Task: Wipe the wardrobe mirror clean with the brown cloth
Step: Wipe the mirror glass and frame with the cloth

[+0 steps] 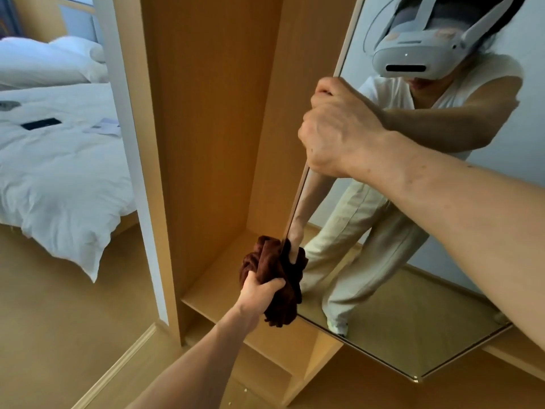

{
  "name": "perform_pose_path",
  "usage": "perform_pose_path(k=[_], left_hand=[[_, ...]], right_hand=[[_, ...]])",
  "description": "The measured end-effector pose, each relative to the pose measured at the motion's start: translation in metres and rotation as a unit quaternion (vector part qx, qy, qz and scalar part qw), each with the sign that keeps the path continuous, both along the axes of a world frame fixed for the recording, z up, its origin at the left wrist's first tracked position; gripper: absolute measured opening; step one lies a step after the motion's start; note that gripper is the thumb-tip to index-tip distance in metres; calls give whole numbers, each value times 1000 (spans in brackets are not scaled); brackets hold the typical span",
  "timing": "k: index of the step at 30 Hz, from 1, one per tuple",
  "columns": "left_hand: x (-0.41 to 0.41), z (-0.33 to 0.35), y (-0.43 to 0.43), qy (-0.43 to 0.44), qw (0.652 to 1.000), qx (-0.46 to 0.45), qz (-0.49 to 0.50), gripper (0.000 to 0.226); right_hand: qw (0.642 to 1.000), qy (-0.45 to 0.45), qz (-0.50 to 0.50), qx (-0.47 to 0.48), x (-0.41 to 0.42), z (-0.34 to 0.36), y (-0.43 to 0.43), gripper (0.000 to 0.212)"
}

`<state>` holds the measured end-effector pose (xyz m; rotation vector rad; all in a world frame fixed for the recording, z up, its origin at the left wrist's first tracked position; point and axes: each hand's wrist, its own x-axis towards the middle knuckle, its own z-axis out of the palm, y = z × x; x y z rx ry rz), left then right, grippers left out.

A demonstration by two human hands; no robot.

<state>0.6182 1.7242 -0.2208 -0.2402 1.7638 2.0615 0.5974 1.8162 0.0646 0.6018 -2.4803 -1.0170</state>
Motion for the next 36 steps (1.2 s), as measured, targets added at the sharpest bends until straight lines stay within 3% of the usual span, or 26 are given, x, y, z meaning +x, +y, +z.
perform_pose_path(k=[6,11,17,20,23,27,30,32,34,36], left_hand=[[-12,94,12,119,987,98,35,59],[-19,141,13,254,959,121,21,30],[-18,120,-4,187,980,24,-61,30],[-27,157,-16,214,969,28,-122,34],[-34,207,-19,305,939,37,-155,39],[-32,255,-18,381,908,51,-165,23],[-31,256,-24,305,921,131,-203,32],[-31,245,-30,227,918,234,-224,30],[-33,230,-34,147,901,368,-179,27],[-39,215,-30,72,908,404,-89,39]], right_hand=[[1000,-7,17,21,-4,5,2,37],[998,4,58,21,-5,2,7,38],[998,-33,30,36,0,8,3,28],[993,-109,13,-34,7,18,-6,19],[971,-181,-2,-156,7,38,-27,32],[978,-157,-29,-133,-7,62,-47,46],[988,-98,-63,-99,-13,64,-40,58],[992,-75,-44,-91,-12,61,-36,60],[995,-61,-34,-77,-10,59,-35,62],[996,-57,-37,-54,-8,58,-33,64]])
